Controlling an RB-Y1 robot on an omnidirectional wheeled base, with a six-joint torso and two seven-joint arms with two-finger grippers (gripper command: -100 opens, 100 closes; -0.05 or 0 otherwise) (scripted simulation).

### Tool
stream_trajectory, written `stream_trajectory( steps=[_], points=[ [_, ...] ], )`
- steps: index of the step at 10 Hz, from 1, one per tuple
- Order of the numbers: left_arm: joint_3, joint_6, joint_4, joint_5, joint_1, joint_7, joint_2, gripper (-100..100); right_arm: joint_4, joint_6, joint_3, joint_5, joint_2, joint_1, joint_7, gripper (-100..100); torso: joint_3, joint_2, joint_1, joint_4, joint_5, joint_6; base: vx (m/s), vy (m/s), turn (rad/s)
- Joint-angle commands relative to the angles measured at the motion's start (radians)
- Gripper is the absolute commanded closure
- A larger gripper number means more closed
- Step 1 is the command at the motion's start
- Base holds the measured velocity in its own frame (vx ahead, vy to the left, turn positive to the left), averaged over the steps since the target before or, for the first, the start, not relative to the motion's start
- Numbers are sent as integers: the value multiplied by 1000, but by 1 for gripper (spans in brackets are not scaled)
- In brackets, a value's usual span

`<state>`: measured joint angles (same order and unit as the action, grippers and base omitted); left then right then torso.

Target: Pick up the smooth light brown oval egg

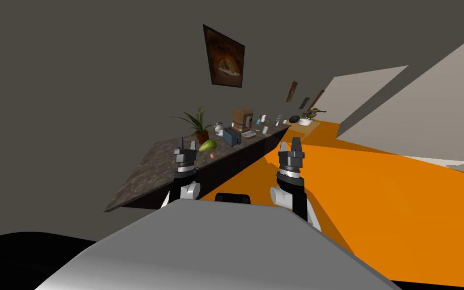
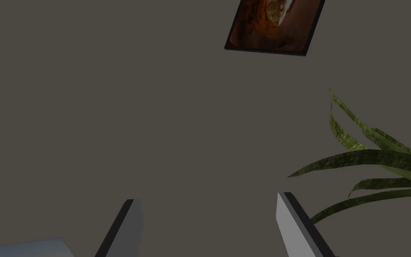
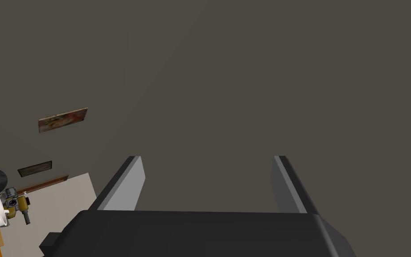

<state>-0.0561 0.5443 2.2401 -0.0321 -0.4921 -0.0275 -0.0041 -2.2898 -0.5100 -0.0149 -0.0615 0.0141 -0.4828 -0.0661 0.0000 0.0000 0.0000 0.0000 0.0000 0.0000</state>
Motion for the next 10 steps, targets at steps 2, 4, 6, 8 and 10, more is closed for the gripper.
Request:
stream_trajectory(
  steps=[2,4,6,8,10],
  points=[
    [7,-39,3,0,5,0,65,-100,0,0,0,0,0,0,0,0,0,0,1,0,0,0,-11,8,1],
    [18,-95,9,0,13,-1,109,-100,0,0,0,0,0,0,0,0,1,1,1,0,0,0,-27,17,1],
    [35,-155,18,1,24,-3,140,-100,0,0,0,0,0,0,0,0,1,3,2,1,0,0,-45,21,3],
    [45,-205,23,1,30,-4,151,-100,0,0,0,0,0,0,0,0,2,3,1,1,0,0,-41,7,4],
    [56,-257,30,2,38,-5,158,-100,0,0,0,0,0,0,0,0,1,3,1,1,0,0,-42,14,3]
  ],
)
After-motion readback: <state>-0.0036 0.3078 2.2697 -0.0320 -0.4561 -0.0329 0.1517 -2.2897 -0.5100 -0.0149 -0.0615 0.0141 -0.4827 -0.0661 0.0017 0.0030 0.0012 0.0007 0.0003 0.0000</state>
